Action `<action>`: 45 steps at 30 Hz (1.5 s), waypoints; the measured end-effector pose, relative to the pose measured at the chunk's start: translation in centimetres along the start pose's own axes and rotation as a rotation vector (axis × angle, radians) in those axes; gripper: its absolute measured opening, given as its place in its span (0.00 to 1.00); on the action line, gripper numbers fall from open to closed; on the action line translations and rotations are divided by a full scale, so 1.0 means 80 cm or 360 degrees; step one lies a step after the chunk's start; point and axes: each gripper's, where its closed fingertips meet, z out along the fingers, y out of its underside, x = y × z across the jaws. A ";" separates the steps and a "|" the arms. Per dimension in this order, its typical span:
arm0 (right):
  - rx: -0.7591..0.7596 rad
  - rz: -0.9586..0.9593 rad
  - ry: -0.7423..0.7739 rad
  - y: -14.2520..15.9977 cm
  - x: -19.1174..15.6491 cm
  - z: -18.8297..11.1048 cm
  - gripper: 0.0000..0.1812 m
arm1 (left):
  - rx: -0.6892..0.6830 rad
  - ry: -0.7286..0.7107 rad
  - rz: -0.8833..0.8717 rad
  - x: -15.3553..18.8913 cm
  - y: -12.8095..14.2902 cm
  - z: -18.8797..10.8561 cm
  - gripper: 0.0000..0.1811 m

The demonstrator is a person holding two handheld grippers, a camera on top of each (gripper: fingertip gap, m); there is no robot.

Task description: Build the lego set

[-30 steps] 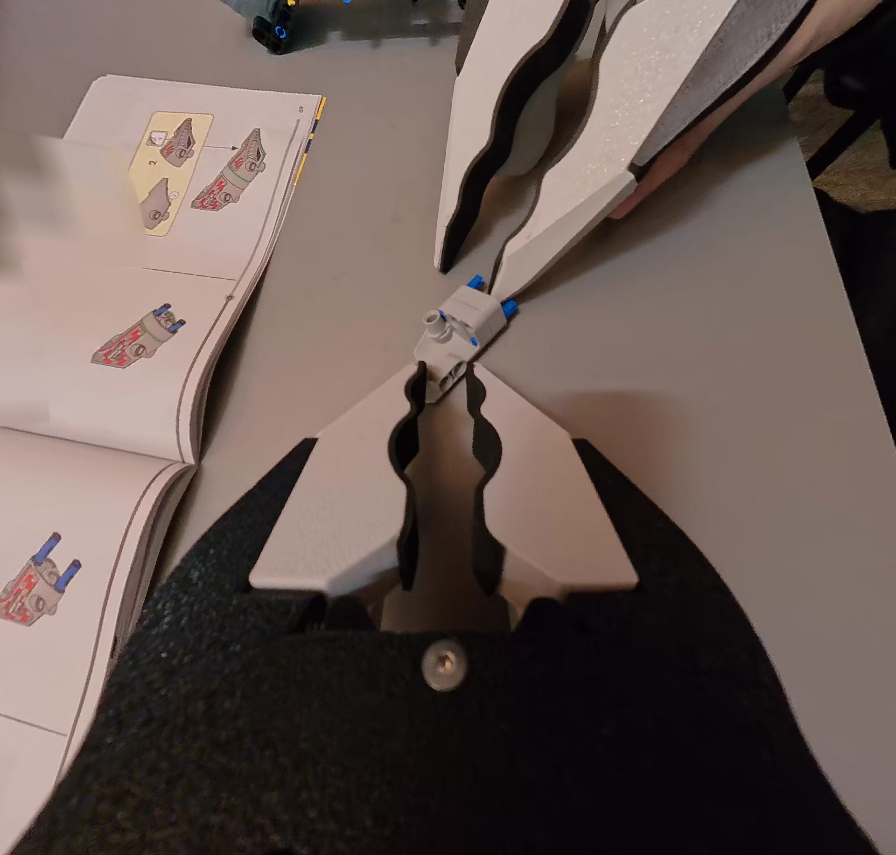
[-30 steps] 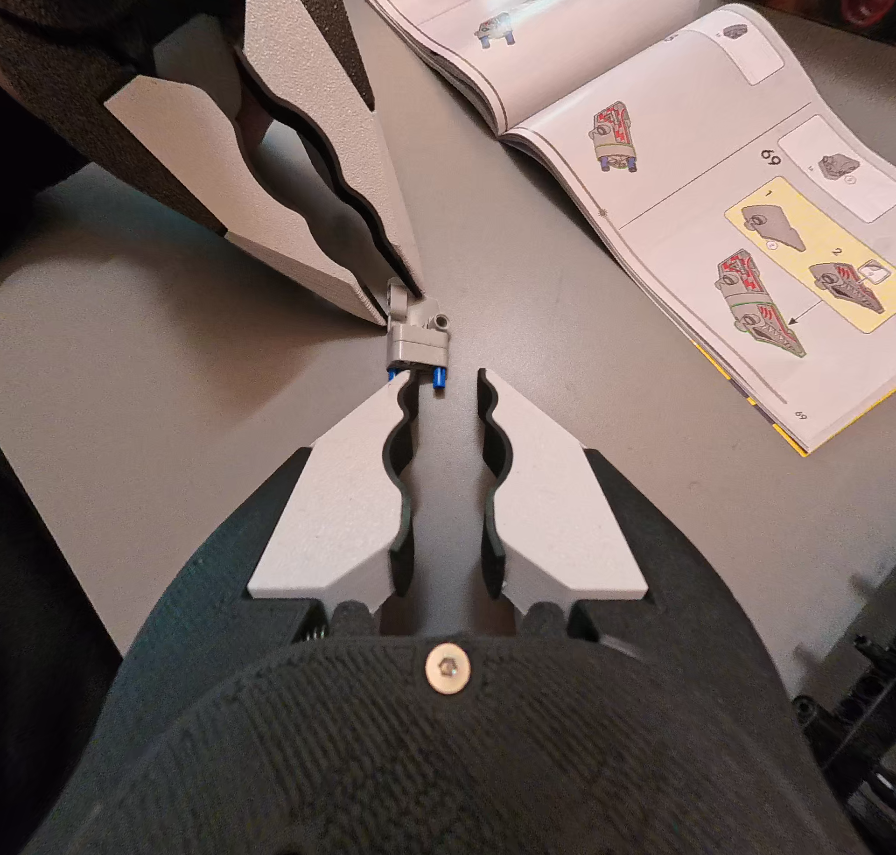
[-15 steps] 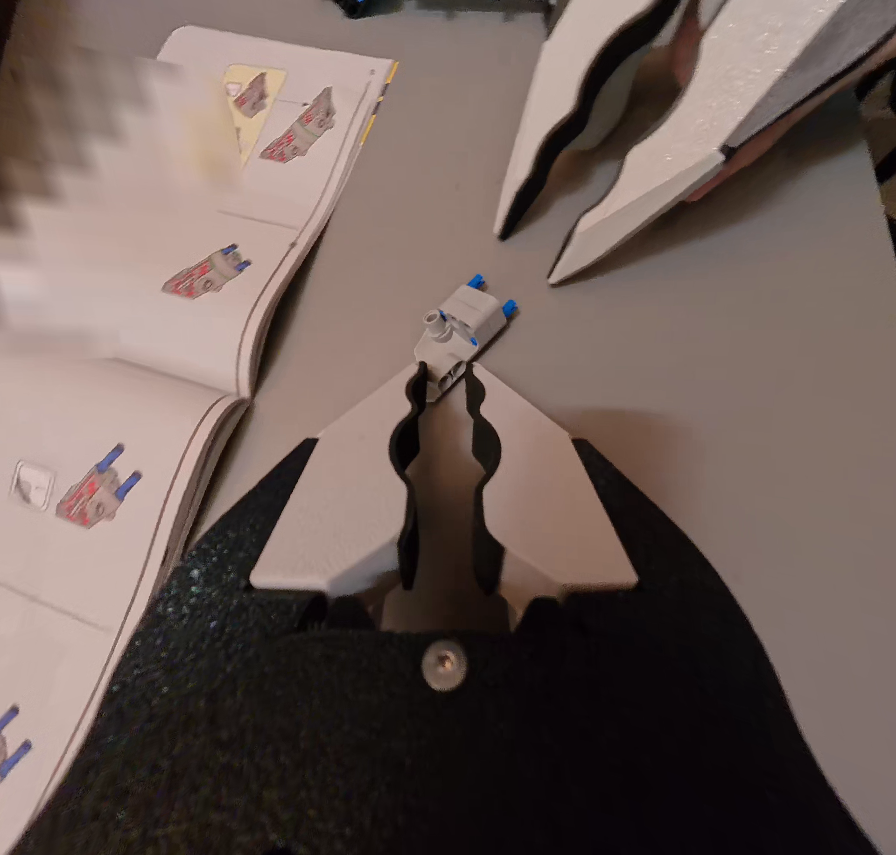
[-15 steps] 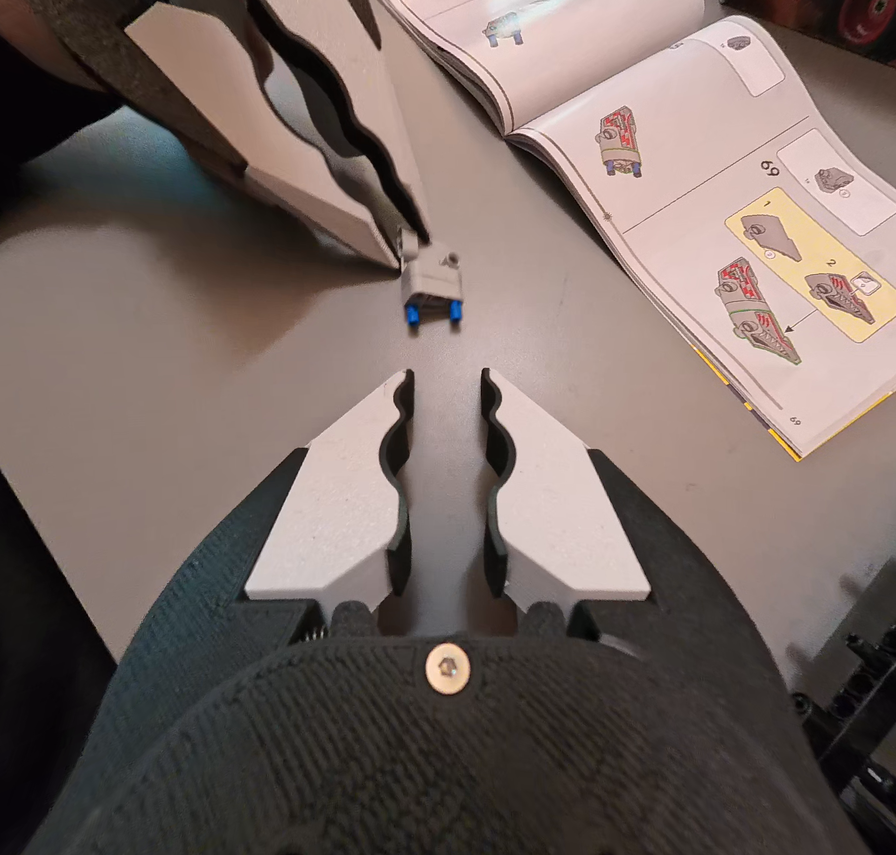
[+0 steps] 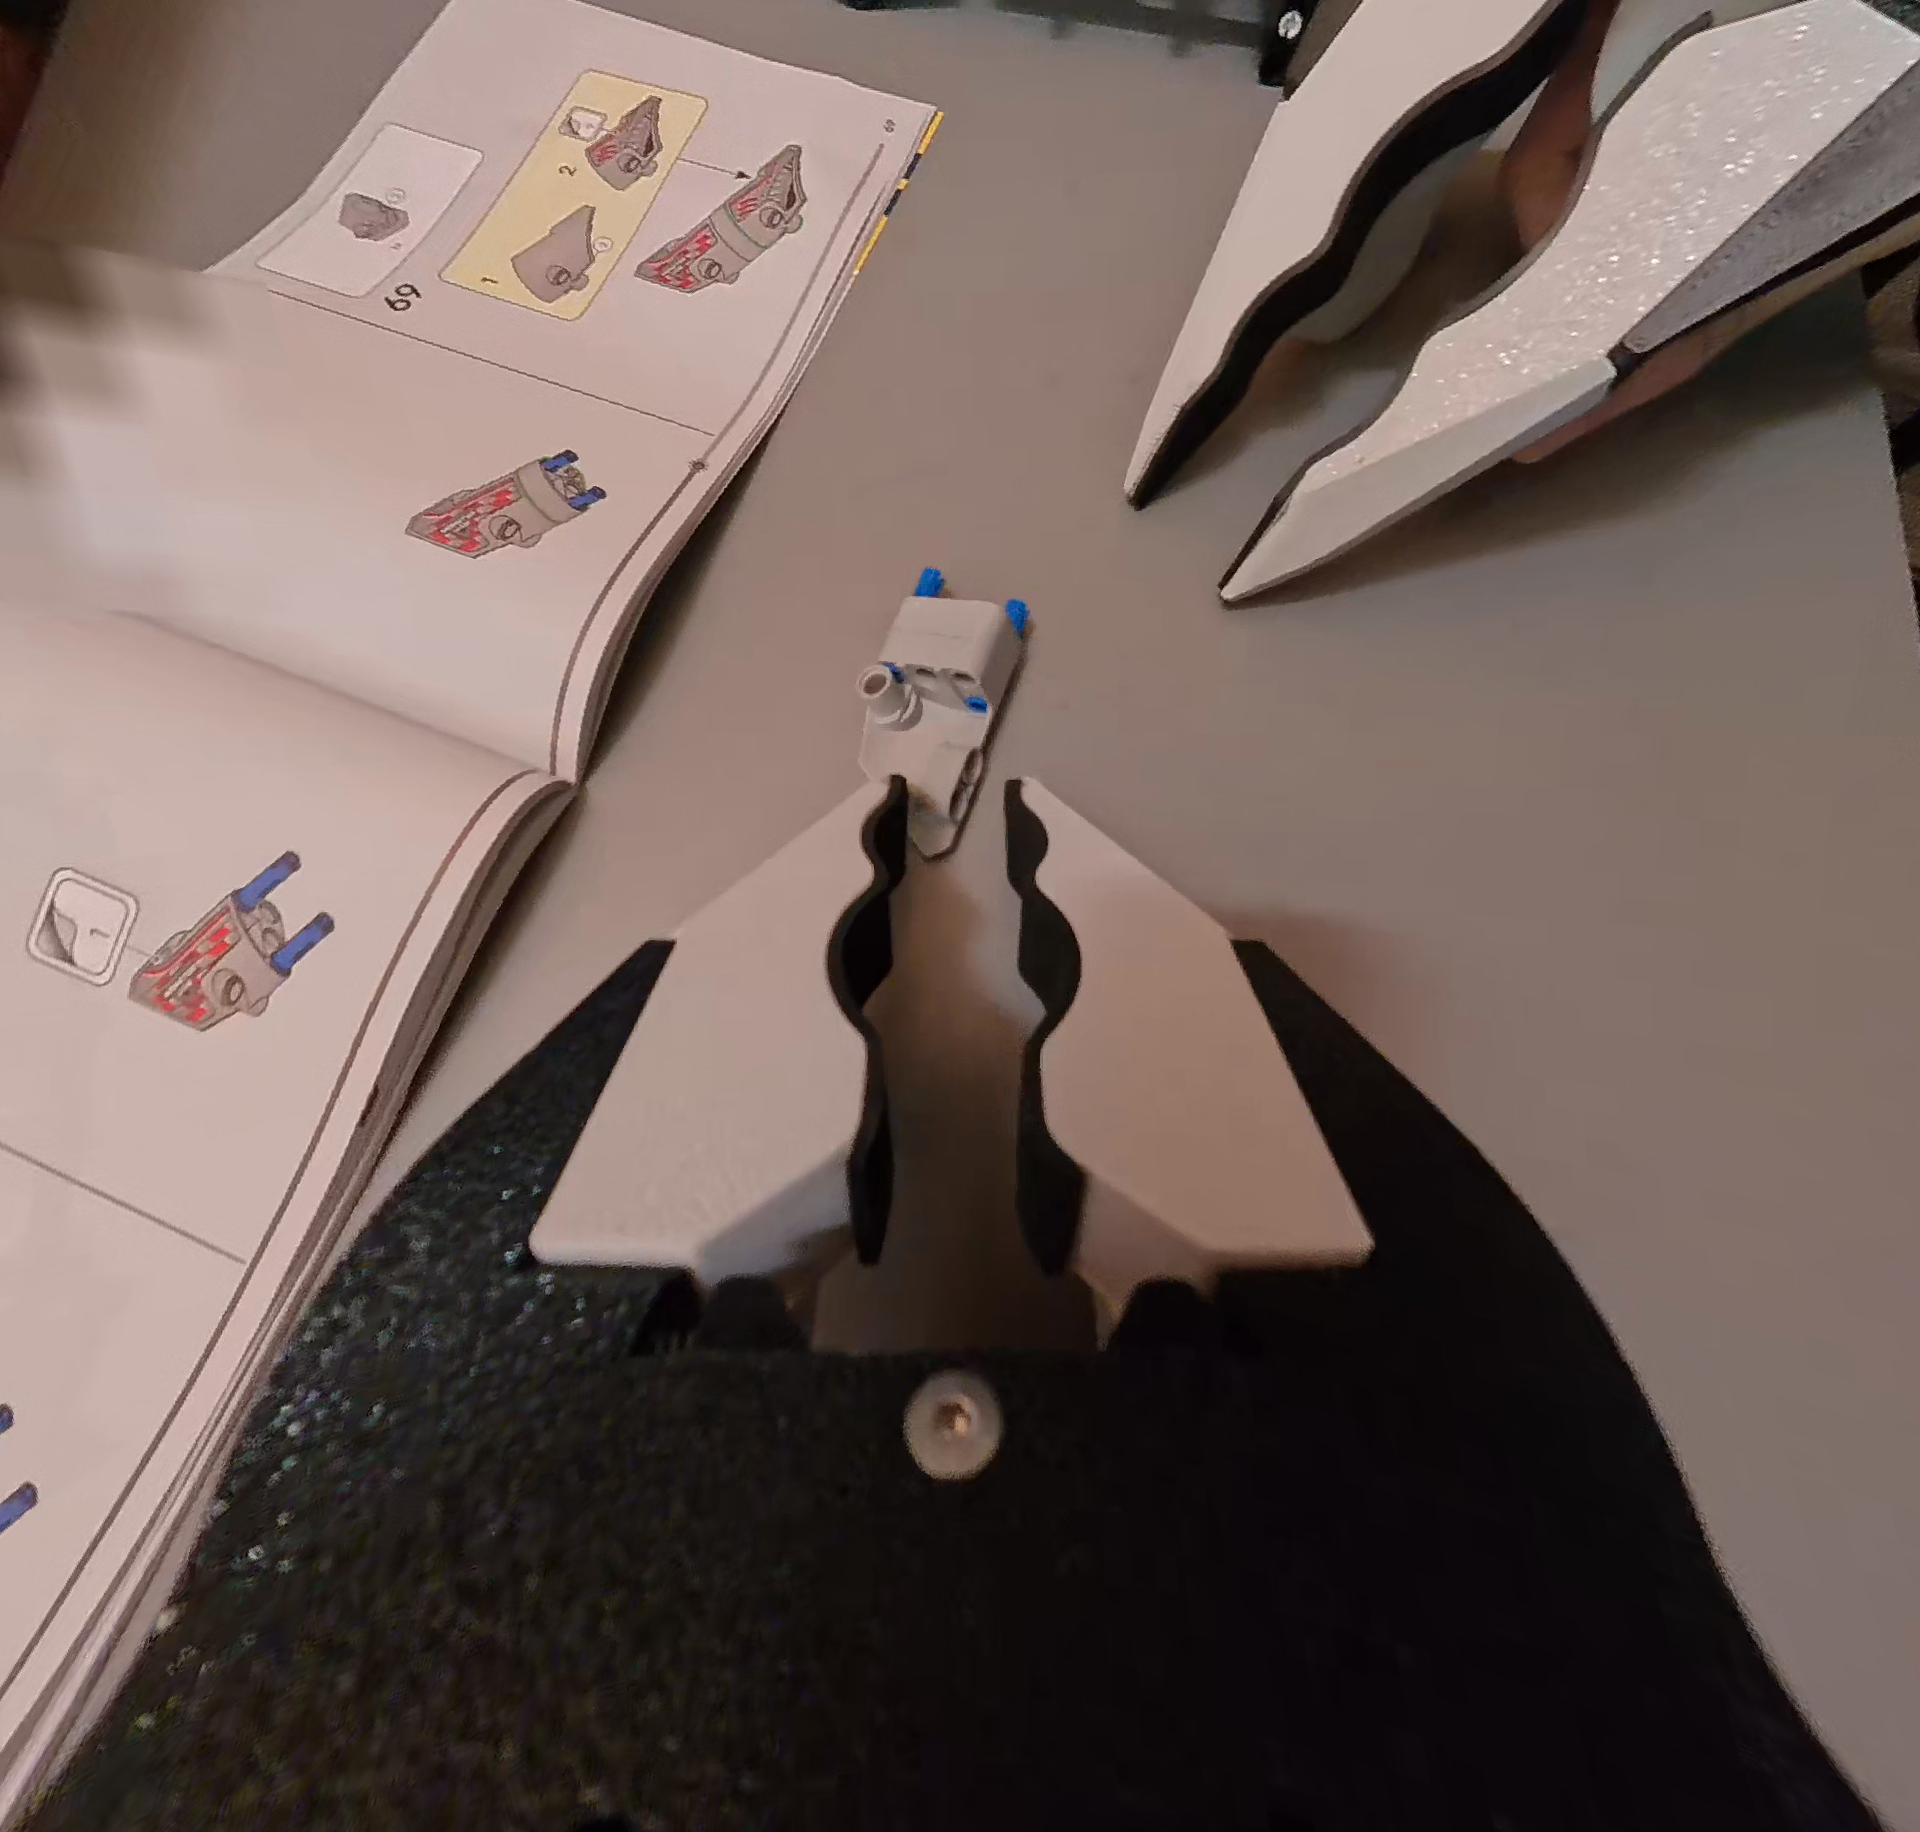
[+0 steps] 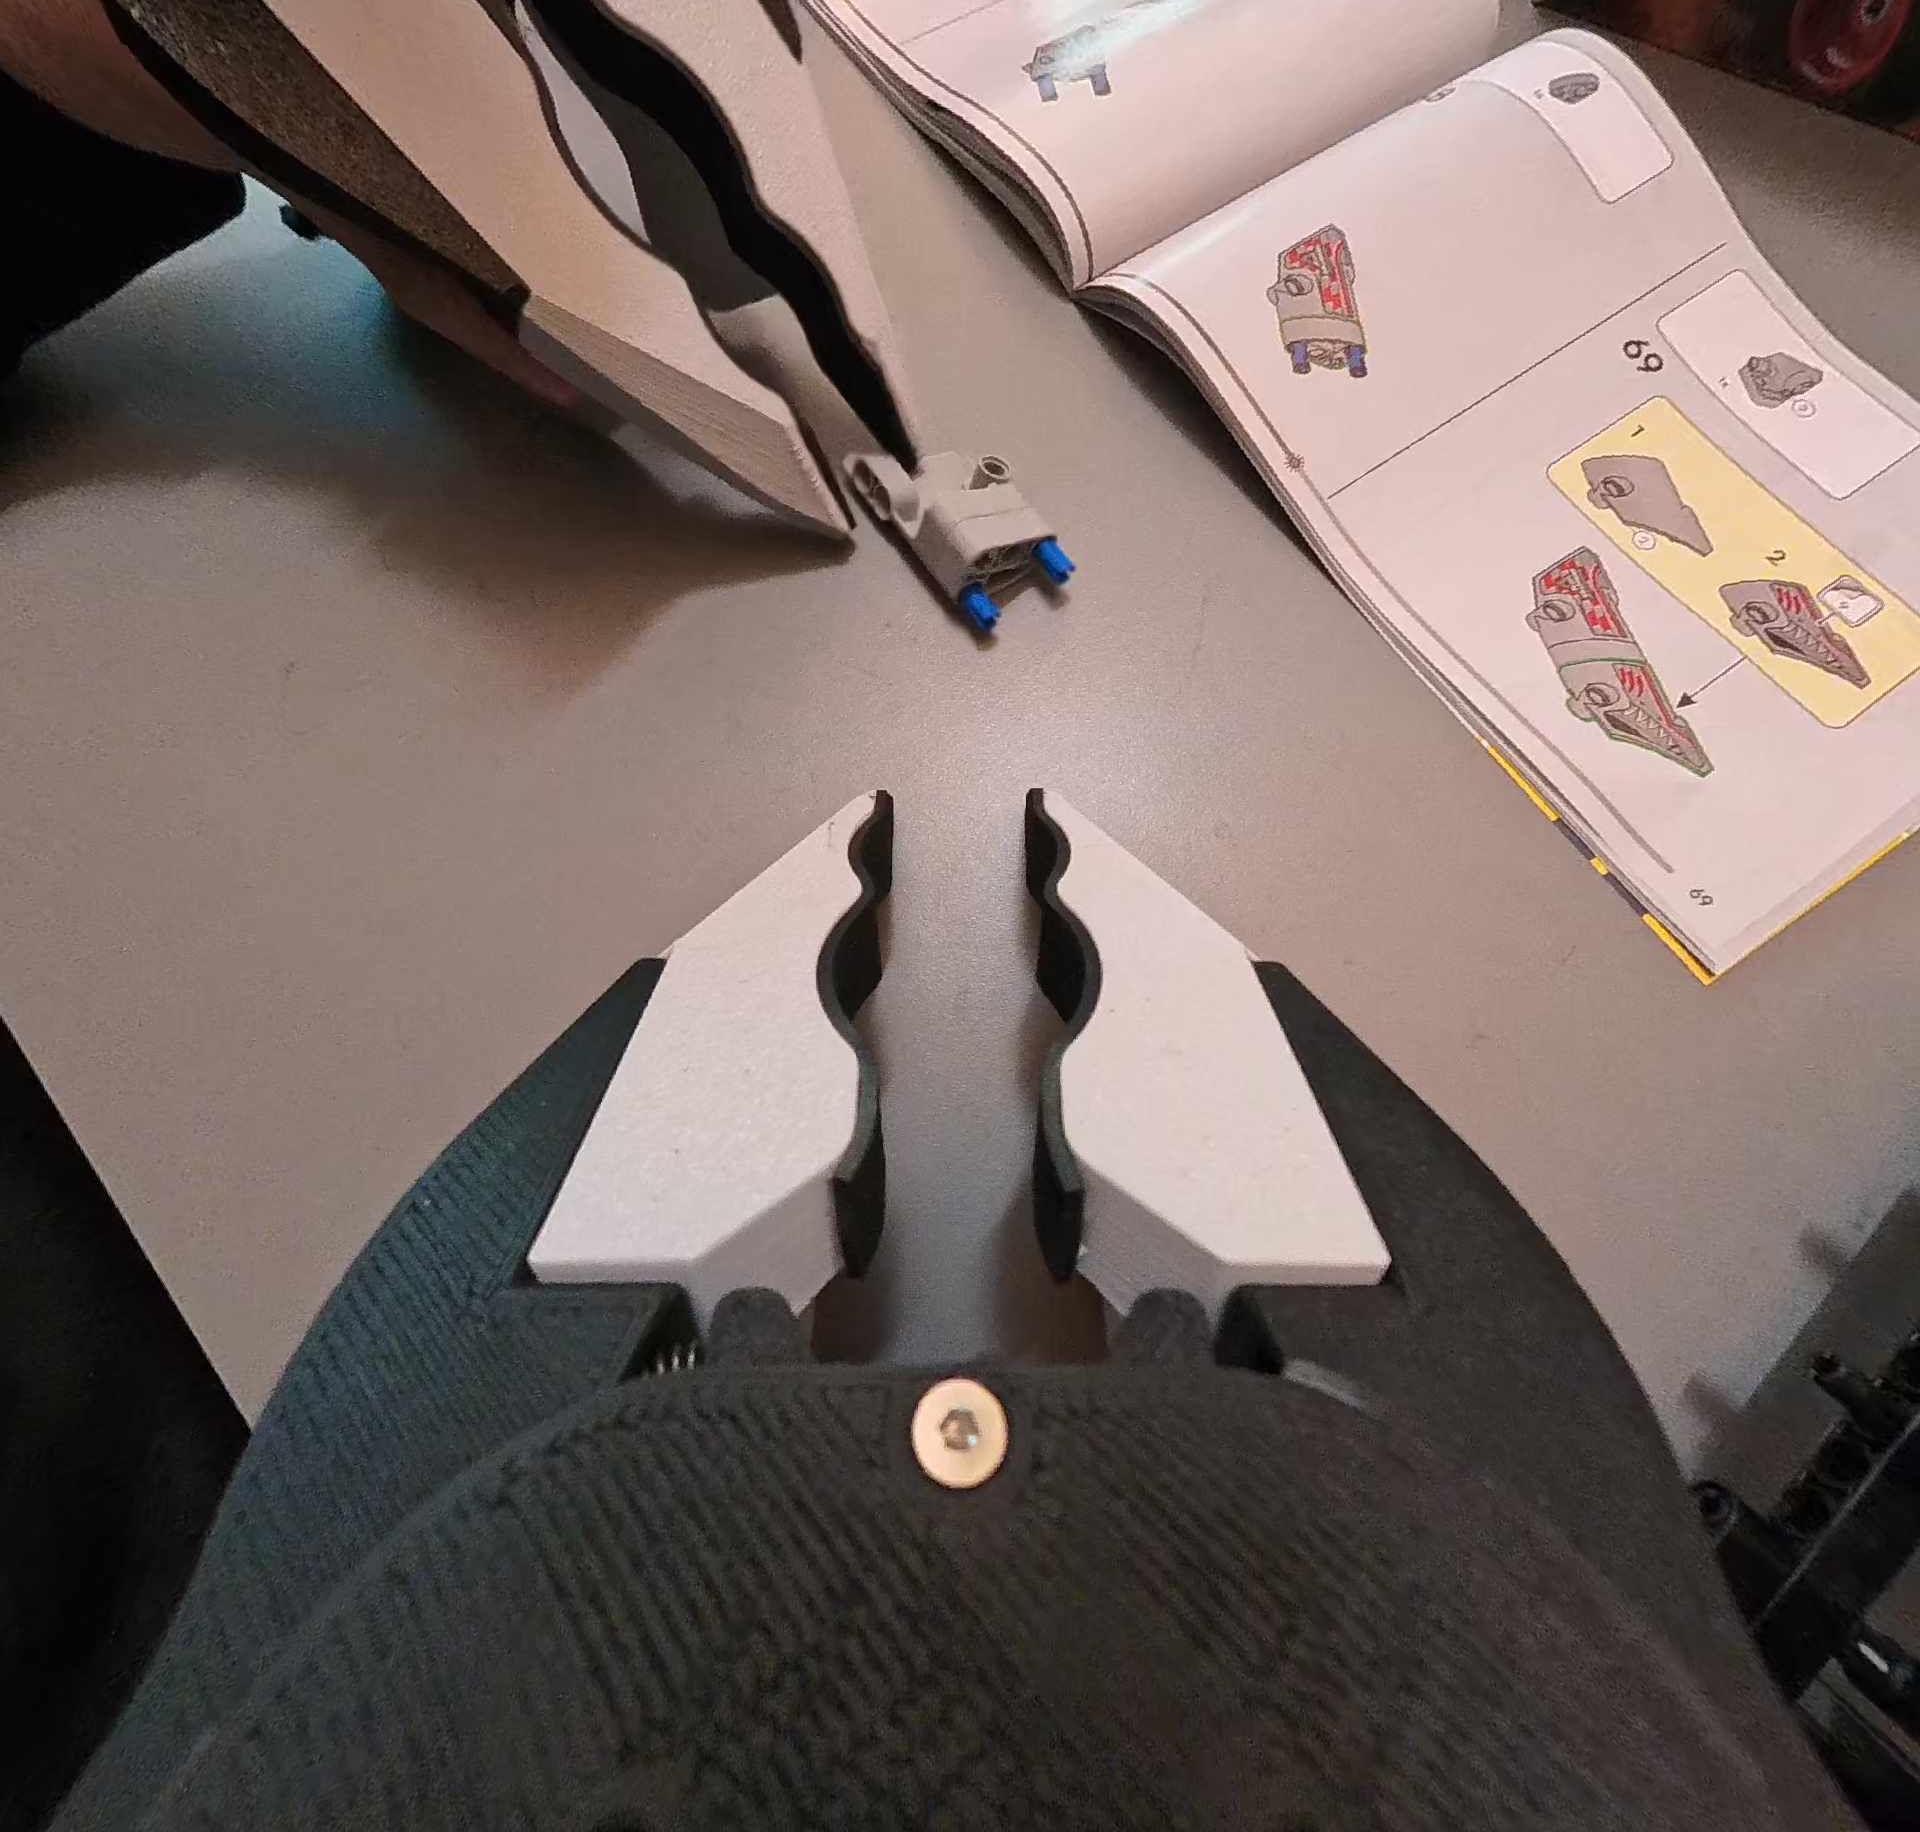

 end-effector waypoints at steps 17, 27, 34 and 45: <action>-0.0003 -0.0014 0.0027 0.000 0.001 0.000 0.12 | -0.0005 0.0083 0.0083 0.014 0.001 0.001 0.04; -0.0005 -0.0027 0.0049 0.000 0.003 0.000 0.11 | 0.0006 0.0141 0.0134 0.025 0.003 -0.005 0.12; -0.0005 -0.0050 0.0068 0.000 0.003 0.001 0.11 | 0.0354 -0.0340 0.0013 -0.024 -0.028 -0.111 0.07; -0.0005 -0.0046 0.0069 0.000 0.003 0.001 0.11 | -0.0104 -0.1293 -0.0709 -0.170 0.161 -0.423 0.05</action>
